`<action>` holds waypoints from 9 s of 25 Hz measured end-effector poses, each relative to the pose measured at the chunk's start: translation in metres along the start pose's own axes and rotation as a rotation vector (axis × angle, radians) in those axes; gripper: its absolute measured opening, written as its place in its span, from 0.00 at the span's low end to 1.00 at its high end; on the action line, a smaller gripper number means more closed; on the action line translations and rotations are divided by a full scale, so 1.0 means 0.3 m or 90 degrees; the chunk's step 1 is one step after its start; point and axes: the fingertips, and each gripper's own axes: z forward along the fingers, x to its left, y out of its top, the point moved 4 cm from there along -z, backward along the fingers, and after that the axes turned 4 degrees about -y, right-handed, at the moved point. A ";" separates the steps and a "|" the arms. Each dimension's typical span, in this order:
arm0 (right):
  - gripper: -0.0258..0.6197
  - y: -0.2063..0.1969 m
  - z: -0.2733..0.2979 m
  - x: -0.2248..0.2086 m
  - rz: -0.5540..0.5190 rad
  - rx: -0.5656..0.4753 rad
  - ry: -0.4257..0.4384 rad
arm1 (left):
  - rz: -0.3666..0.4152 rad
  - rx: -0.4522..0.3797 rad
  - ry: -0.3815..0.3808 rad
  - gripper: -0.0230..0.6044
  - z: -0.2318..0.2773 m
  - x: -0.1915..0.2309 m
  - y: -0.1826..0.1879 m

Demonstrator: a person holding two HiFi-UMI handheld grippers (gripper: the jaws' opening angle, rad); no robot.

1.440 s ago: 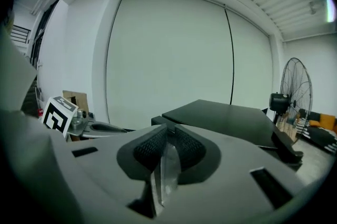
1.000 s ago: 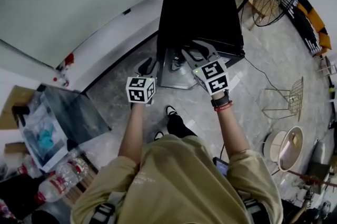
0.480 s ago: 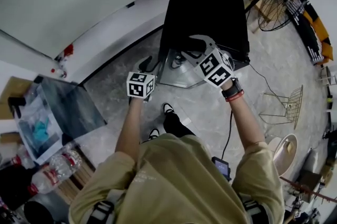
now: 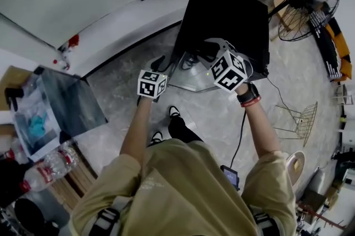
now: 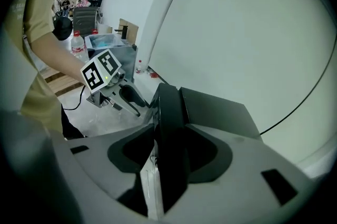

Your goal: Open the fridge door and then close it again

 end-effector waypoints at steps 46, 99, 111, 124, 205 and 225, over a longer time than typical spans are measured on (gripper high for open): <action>0.34 -0.009 0.012 -0.009 0.075 0.000 0.036 | 0.210 0.177 -0.090 0.21 0.157 0.015 -0.100; 0.37 -0.002 -0.149 0.293 -0.051 0.003 0.021 | 0.127 0.167 0.022 0.21 -0.107 -0.223 -0.302; 0.37 -0.039 -0.208 0.333 -0.112 -0.059 0.058 | 0.079 0.166 0.126 0.21 -0.142 -0.299 -0.350; 0.37 -0.062 -0.252 0.357 -0.181 -0.130 0.121 | 0.013 0.146 0.238 0.22 -0.173 -0.373 -0.387; 0.40 -0.522 -0.783 0.752 -0.469 -0.288 0.258 | -0.181 0.075 0.508 0.22 -0.263 -1.286 -0.774; 0.42 -0.665 -0.876 0.762 -0.507 -0.339 0.277 | -0.201 0.057 0.537 0.21 -0.188 -1.474 -0.825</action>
